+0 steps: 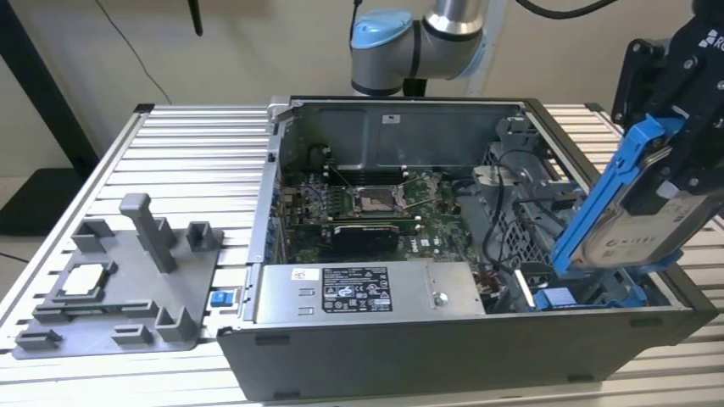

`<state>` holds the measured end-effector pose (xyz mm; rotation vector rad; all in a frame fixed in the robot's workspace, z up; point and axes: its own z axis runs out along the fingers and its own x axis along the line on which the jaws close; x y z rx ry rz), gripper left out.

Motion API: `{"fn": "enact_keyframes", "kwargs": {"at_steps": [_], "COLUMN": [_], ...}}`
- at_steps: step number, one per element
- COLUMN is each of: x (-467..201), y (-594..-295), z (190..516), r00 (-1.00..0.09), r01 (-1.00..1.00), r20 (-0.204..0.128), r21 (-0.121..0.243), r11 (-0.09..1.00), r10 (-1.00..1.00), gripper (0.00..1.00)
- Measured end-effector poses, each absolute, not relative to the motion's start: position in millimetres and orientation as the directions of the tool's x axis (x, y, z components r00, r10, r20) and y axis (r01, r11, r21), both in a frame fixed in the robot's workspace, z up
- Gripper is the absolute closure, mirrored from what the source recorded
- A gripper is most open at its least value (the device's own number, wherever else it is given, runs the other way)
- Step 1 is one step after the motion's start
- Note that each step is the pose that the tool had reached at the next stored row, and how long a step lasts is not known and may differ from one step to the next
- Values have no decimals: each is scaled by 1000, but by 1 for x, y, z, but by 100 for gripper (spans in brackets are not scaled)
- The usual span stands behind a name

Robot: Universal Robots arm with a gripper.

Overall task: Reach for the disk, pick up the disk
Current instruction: 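Pick up the disk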

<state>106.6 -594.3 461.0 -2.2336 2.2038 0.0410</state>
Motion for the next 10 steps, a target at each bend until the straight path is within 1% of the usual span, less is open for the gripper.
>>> {"fn": "enact_keyframes", "kwargs": {"at_steps": [10], "x": [106], "y": [-595], "z": [449], "r00": [-9], "r01": [-1000], "r20": [-20], "r21": [19], "r11": [8], "r10": [-1000], "gripper": [100]}}
